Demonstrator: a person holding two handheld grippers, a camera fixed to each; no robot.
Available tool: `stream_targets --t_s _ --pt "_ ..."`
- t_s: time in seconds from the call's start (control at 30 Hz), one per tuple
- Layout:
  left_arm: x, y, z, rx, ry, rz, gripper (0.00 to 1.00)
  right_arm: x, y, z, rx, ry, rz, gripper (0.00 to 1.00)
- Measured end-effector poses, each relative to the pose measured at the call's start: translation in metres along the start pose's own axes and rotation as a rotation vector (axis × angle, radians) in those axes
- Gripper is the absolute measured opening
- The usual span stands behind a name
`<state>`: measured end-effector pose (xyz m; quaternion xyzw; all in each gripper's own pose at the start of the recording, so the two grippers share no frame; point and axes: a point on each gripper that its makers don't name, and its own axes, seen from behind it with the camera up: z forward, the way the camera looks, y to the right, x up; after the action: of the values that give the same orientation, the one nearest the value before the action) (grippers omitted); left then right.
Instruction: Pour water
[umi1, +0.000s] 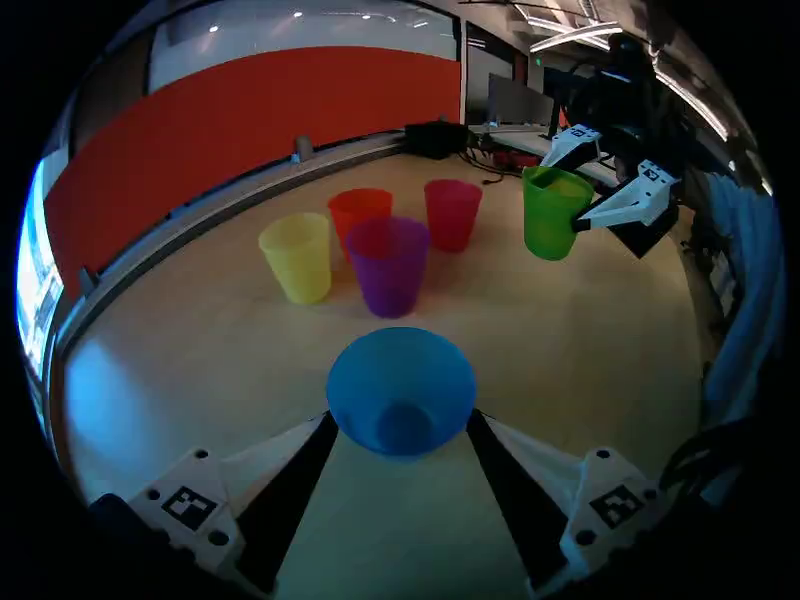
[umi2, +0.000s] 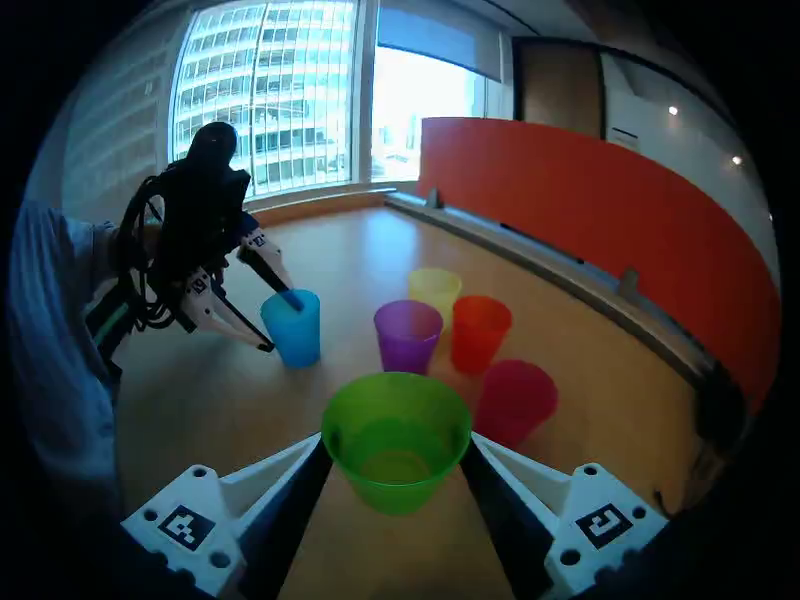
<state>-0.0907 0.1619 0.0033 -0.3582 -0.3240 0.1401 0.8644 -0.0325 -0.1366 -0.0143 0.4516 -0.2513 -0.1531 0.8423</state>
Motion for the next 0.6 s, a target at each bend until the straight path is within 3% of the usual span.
stream_targets --t_s 0.6 --pt "-0.022 0.005 -0.024 0.019 -0.004 -0.016 0.96 -0.021 -0.008 0.028 0.009 -0.040 -0.011 0.89"
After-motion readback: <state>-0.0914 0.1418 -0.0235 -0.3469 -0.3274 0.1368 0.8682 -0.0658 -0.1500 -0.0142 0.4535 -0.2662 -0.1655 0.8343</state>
